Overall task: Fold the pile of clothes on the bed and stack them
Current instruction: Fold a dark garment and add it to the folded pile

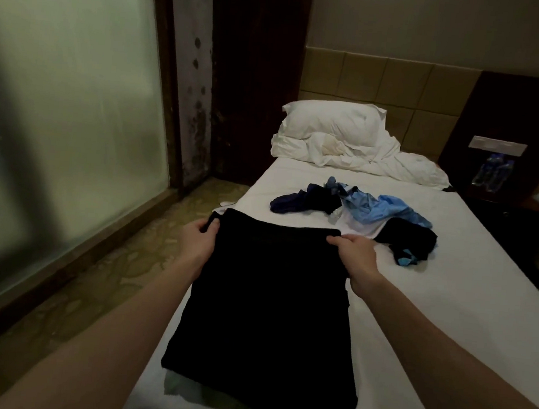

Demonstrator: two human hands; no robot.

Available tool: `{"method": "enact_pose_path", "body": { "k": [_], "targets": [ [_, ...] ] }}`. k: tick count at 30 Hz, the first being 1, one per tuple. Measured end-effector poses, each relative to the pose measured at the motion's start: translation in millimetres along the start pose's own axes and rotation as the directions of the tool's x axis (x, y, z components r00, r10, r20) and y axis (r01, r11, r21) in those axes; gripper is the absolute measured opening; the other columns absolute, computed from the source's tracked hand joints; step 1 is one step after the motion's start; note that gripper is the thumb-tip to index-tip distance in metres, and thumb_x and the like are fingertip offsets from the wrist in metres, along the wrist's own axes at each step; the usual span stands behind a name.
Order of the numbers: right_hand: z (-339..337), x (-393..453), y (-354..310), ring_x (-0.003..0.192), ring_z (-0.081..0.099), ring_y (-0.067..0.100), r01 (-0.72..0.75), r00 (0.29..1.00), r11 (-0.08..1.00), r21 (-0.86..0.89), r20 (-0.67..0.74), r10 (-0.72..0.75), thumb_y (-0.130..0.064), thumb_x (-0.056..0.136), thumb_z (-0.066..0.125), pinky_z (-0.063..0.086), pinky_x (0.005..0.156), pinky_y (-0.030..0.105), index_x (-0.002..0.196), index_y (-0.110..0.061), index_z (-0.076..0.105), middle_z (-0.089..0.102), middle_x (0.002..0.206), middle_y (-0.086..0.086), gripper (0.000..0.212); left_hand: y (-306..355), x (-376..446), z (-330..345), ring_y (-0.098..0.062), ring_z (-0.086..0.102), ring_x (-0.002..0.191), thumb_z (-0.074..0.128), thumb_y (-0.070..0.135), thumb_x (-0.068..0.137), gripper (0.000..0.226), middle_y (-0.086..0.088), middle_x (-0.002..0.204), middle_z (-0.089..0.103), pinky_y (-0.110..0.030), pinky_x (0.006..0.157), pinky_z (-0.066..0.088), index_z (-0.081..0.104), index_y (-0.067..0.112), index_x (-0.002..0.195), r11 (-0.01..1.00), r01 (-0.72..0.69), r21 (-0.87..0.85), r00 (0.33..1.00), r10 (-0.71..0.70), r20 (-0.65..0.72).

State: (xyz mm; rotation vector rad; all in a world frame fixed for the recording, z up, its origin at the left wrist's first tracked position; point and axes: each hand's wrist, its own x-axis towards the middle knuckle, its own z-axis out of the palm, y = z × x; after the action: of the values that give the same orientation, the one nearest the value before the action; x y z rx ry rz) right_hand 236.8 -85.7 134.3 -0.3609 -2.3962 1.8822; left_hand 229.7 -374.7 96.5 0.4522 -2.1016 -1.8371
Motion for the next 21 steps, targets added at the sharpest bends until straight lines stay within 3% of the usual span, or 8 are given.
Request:
{"method": "enact_pose_path", "body": {
  "k": [4, 7, 9, 11, 12, 14, 18, 21],
  "targets": [
    [8.6, 44.2, 44.1, 0.099, 0.067, 0.029, -0.086, 0.996, 0.974, -0.211, -0.022, 0.083, -0.025, 0.088, 0.068, 0.053, 0.095, 0.044, 0.098, -0.013, 0.071, 0.072, 0.107, 0.012, 0.016, -37.5, 25.8, 42.0, -0.025, 0.058, 0.117, 0.053, 0.026, 0.101, 0.036, -0.011, 0.132, 0.061, -0.041, 0.106, 0.044, 0.059, 0.009, 0.131, 0.977, 0.040, 0.211, 0.996, -0.056, 0.068],
    [20.1, 56.8, 86.1, 0.126, 0.052, 0.033, -0.105, 0.993, 0.892, -0.440, -0.001, 0.117, -0.031, 0.093, 0.060, 0.041, 0.107, 0.038, 0.132, -0.010, 0.057, 0.056, 0.137, 0.013, 0.045, -67.0, 16.7, 67.7, -0.026, 0.035, 0.142, 0.048, 0.035, 0.102, 0.051, -0.011, 0.153, 0.039, -0.039, 0.119, 0.025, 0.045, 0.007, 0.145, 0.852, -0.166, 0.497, 0.982, 0.097, 0.161],
    [29.0, 54.3, 108.5, 0.145, 0.026, 0.033, 0.001, 0.998, 0.763, -0.646, 0.044, 0.036, -0.040, 0.096, 0.050, 0.026, 0.117, 0.042, 0.147, -0.015, 0.041, 0.031, 0.157, 0.014, 0.057, -83.7, 2.5, 78.9, -0.019, 0.023, 0.148, 0.042, 0.044, 0.102, 0.056, -0.003, 0.159, 0.031, -0.038, 0.123, 0.013, 0.042, 0.013, 0.148, 0.644, -0.462, 0.610, 0.884, 0.276, 0.377],
    [38.0, 42.7, 120.1, 0.151, 0.006, 0.031, 0.192, 0.980, 0.573, -0.797, 0.119, -0.162, -0.045, 0.099, 0.041, 0.013, 0.121, 0.047, 0.152, -0.023, 0.032, 0.013, 0.164, 0.007, 0.058, -98.2, -11.2, 88.6, -0.014, 0.016, 0.151, 0.031, 0.053, 0.101, 0.061, 0.002, 0.162, 0.028, -0.040, 0.124, 0.004, 0.040, 0.018, 0.150, 0.321, -0.715, 0.621, 0.699, 0.348, 0.625],
    [42.7, 35.7, 124.8, 0.152, 0.004, 0.029, 0.297, 0.945, 0.458, -0.838, 0.190, -0.265, -0.047, 0.098, 0.036, 0.010, 0.120, 0.049, 0.152, -0.025, 0.033, 0.012, 0.165, 0.005, 0.058, -104.1, -16.5, 92.7, -0.014, 0.015, 0.152, 0.026, 0.056, 0.101, 0.064, 0.002, 0.162, 0.028, -0.042, 0.123, 0.002, 0.042, 0.019, 0.150, 0.164, -0.783, 0.600, 0.616, 0.341, 0.710],
    [49.6, 22.5, 132.4, 0.152, 0.008, 0.026, 0.433, 0.877, 0.278, -0.857, 0.330, -0.348, -0.053, 0.093, 0.024, 0.009, 0.120, 0.053, 0.150, -0.025, 0.037, 0.018, 0.164, 0.003, 0.064, -112.2, -20.4, 96.5, -0.017, 0.017, 0.152, 0.021, 0.058, 0.099, 0.066, 0.000, 0.160, 0.031, -0.047, 0.122, 0.002, 0.048, 0.019, 0.146, -0.021, -0.802, 0.597, 0.565, 0.297, 0.770],
    [38.2, 20.8, 151.1, 0.152, -0.009, 0.016, 0.394, 0.918, 0.272, -0.878, 0.360, -0.168, -0.067, 0.084, -0.001, -0.005, 0.120, 0.051, 0.157, -0.031, 0.015, 0.000, 0.166, -0.003, 0.083, -112.4, -8.7, 82.4, -0.026, 0.018, 0.151, 0.016, 0.060, 0.098, 0.067, -0.001, 0.160, 0.031, -0.054, 0.122, 0.003, 0.043, 0.026, 0.149, -0.011, -0.651, 0.759, 0.727, 0.279, 0.627],
    [27.8, 22.5, 152.8, 0.151, -0.015, 0.012, 0.388, 0.922, 0.295, -0.873, 0.367, -0.125, -0.068, 0.094, 0.008, -0.006, 0.120, 0.049, 0.158, -0.034, 0.004, -0.008, 0.166, -0.006, 0.072, -107.5, 1.3, 62.0, -0.029, 0.006, 0.153, 0.000, 0.063, 0.094, 0.071, 0.003, 0.166, 0.012, -0.055, 0.120, -0.008, 0.013, 0.034, 0.158, 0.011, -0.535, 0.845, 0.834, 0.167, 0.526]
  ]
}}
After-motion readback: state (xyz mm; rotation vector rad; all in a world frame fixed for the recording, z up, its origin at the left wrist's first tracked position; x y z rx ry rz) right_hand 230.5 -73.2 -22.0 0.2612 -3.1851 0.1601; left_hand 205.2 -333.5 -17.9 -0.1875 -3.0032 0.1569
